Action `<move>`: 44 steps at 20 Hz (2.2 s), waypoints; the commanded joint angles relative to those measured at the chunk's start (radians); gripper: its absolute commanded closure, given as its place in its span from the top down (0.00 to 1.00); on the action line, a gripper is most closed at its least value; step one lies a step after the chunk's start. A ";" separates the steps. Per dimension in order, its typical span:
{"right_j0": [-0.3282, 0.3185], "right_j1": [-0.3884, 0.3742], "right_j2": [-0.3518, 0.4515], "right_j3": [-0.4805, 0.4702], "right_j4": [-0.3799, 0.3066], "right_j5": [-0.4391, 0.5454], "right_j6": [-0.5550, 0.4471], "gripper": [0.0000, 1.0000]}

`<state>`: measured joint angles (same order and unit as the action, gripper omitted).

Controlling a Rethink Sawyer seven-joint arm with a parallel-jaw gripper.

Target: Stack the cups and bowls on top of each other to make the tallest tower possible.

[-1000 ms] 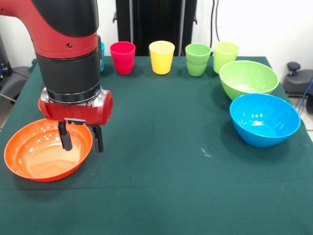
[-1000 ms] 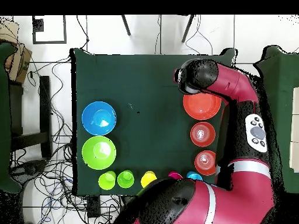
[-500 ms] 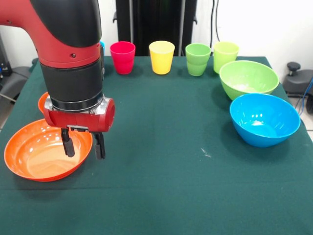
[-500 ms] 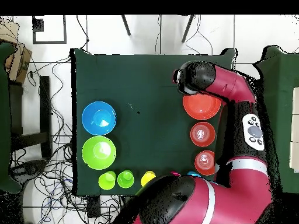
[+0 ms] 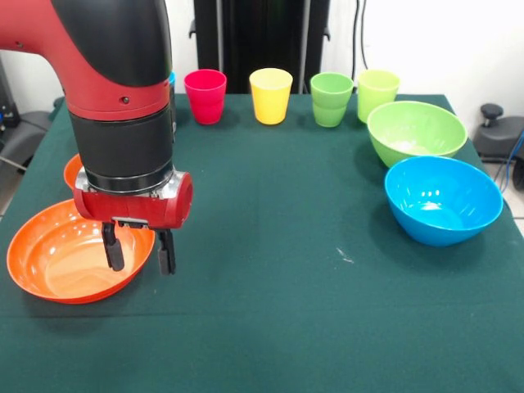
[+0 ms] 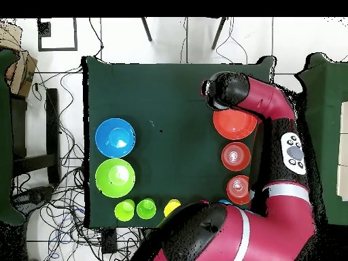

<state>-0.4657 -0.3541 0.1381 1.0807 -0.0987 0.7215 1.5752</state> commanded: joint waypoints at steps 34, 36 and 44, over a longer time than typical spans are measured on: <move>0.009 -0.006 0.093 0.031 -0.124 -0.007 -0.140 1.00; 0.010 -0.004 0.091 0.028 -0.125 -0.007 -0.136 1.00; -0.007 -0.015 0.085 0.093 -0.132 -0.038 -0.131 1.00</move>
<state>-0.4660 -0.3542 0.1505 1.0862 -0.1388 0.7211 1.5752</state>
